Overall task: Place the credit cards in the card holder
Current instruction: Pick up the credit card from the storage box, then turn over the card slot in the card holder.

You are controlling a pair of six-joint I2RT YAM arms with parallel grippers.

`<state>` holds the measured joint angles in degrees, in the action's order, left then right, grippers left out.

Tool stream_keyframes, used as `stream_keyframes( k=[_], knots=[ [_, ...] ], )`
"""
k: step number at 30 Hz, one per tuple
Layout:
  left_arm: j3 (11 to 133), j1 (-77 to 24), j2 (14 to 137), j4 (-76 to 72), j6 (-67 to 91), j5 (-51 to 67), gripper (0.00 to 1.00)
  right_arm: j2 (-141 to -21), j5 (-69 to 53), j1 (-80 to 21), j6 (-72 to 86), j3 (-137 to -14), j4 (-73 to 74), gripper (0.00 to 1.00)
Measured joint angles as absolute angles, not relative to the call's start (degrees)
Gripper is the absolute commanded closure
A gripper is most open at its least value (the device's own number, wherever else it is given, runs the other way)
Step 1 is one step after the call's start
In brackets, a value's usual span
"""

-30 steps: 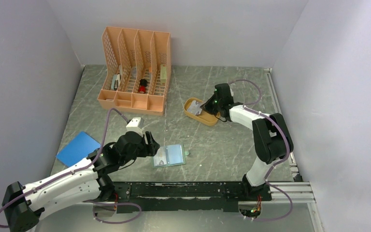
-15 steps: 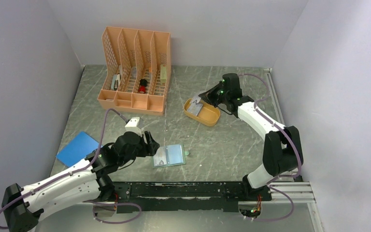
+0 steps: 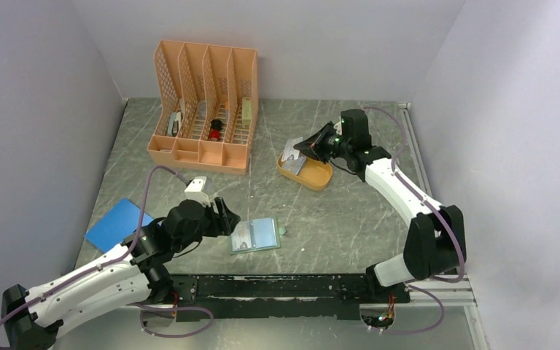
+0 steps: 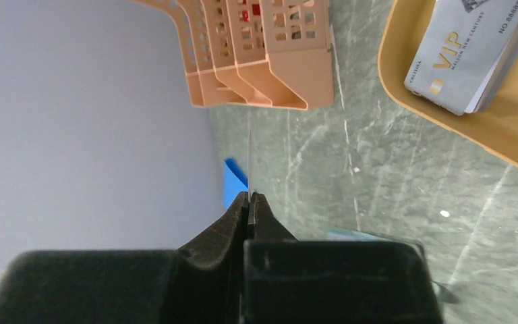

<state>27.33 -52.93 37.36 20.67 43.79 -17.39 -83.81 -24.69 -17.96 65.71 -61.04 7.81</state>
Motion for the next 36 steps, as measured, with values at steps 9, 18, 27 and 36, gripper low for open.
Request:
stream_keyframes(
  k=[9,18,27,36],
  knots=[
    [27.9,-52.93,40.84,15.59,39.16,-8.08,0.18,-67.35,-13.37,-38.0,39.9,-60.01,18.15,1.0],
    [28.56,-52.93,52.16,7.84,38.87,-2.66,0.1,-57.54,-5.13,-43.88,35.18,-39.13,18.85,1.0],
    [29.17,-52.93,55.86,3.4,39.7,0.71,0.09,-56.4,-6.28,-46.09,33.08,-36.42,14.61,1.0],
    [23.88,-52.93,47.22,-2.81,42.33,-2.22,0.06,-59.83,-7.66,-46.52,31.42,-37.5,12.45,1.0]
  ],
)
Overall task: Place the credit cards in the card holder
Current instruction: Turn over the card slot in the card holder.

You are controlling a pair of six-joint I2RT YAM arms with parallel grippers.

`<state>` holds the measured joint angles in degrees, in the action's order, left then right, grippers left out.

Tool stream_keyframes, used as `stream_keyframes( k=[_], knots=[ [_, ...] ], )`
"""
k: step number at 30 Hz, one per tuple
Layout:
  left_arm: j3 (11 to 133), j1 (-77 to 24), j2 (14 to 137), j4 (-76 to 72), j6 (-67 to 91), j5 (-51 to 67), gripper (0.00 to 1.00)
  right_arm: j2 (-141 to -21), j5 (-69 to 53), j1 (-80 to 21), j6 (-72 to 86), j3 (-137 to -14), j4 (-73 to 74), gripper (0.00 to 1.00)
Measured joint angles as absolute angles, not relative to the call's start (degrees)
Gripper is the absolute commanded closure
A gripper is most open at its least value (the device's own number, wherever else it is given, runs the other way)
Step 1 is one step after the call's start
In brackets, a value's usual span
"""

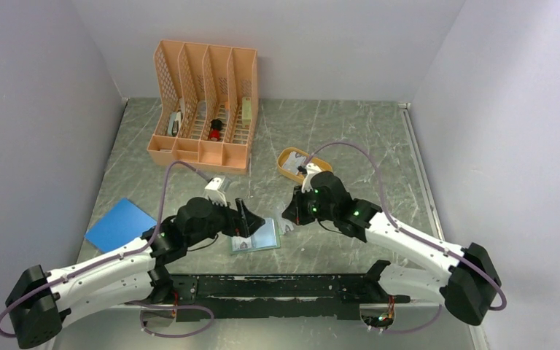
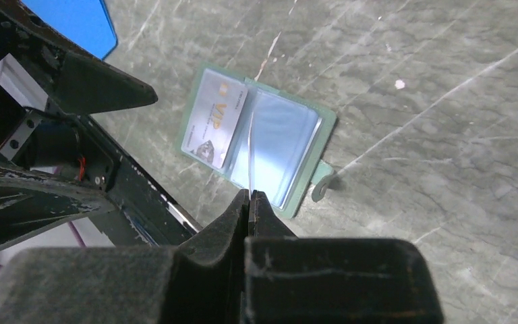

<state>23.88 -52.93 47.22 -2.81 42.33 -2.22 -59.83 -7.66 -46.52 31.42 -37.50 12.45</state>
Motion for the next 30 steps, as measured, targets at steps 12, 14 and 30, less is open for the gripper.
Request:
stream_keyframes(
  k=[12,14,30],
  knots=[
    [27.0,-52.93,60.18,1.96,43.0,-3.25,0.16,-71.0,-14.59,-46.74,32.8,-38.54,11.27,1.0],
    [27.03,-52.93,61.23,2.83,43.38,-3.29,0.18,-73.32,-14.79,-46.74,33.65,-38.52,11.33,1.0],
    [27.33,-52.93,59.44,7.7,44.4,-8.6,0.24,-77.03,-13.85,-46.74,36.05,-37.8,11.75,1.0]
  ],
)
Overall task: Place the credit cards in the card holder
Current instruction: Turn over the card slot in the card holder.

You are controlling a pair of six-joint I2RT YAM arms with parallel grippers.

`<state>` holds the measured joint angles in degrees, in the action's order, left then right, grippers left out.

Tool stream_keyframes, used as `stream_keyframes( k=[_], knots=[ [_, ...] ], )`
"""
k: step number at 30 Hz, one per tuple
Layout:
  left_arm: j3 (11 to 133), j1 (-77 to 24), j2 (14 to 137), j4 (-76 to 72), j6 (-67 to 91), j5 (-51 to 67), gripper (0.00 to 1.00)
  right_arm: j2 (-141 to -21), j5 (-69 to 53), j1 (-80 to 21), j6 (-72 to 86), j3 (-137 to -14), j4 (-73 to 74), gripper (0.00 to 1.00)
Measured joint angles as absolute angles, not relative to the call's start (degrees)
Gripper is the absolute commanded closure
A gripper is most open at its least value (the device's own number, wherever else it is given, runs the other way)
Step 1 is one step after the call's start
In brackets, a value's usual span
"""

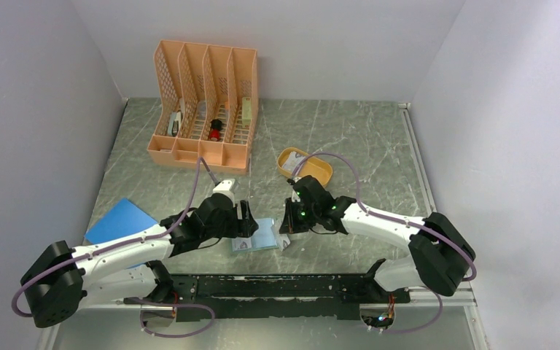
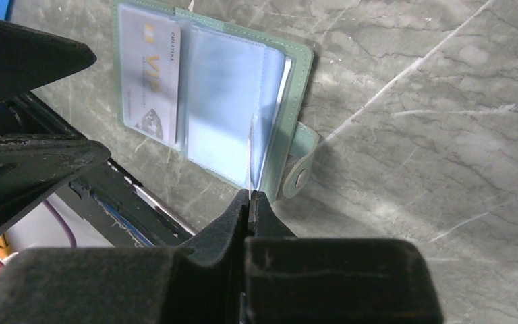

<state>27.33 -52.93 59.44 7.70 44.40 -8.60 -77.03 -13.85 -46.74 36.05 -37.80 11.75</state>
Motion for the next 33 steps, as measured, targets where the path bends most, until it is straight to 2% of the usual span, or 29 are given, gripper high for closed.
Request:
stream_keyframes(
  k=[18,33],
  knots=[
    [26.83,-52.93,59.46,7.35,44.36,-7.97,0.25,-78.94,-13.87,-46.74,37.26,-37.82,12.43,1.0],
    [26.76,-52.93,63.86,5.34,43.66,-4.25,0.28,-81.54,-18.55,-46.74,38.81,-37.82,9.26,1.0]
  ],
)
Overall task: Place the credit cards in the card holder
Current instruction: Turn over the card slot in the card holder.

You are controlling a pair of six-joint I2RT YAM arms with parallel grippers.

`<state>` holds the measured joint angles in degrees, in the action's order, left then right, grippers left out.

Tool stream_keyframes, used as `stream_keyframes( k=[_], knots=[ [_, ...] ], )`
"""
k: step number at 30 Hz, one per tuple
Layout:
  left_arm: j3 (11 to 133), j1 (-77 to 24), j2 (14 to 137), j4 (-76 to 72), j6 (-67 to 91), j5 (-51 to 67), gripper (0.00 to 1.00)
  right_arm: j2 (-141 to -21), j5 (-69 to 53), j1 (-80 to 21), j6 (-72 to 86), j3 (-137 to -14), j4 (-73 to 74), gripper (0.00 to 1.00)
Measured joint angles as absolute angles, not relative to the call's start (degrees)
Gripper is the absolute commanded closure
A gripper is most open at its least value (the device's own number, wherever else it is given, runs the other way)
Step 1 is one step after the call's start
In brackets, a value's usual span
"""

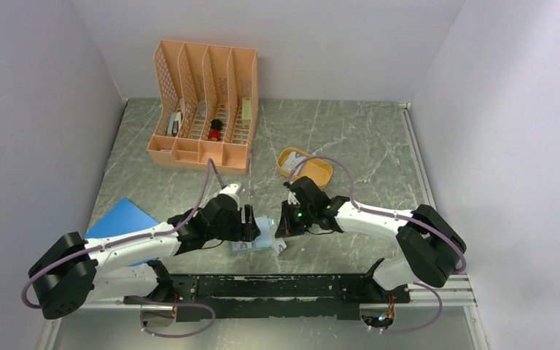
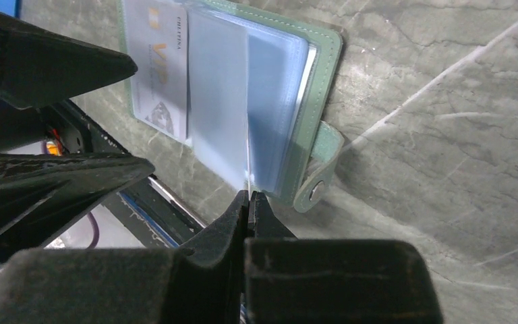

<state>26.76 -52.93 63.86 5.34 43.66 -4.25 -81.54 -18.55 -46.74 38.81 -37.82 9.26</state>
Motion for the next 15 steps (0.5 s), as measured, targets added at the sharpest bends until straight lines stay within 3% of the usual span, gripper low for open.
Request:
stream_keyframes(
  k=[15],
  knots=[
    [28.08,-52.93,65.78,7.01,42.37,-5.02,0.34,-81.6,-22.79,-46.81,41.01,-37.82,4.08,1.0]
  ],
)
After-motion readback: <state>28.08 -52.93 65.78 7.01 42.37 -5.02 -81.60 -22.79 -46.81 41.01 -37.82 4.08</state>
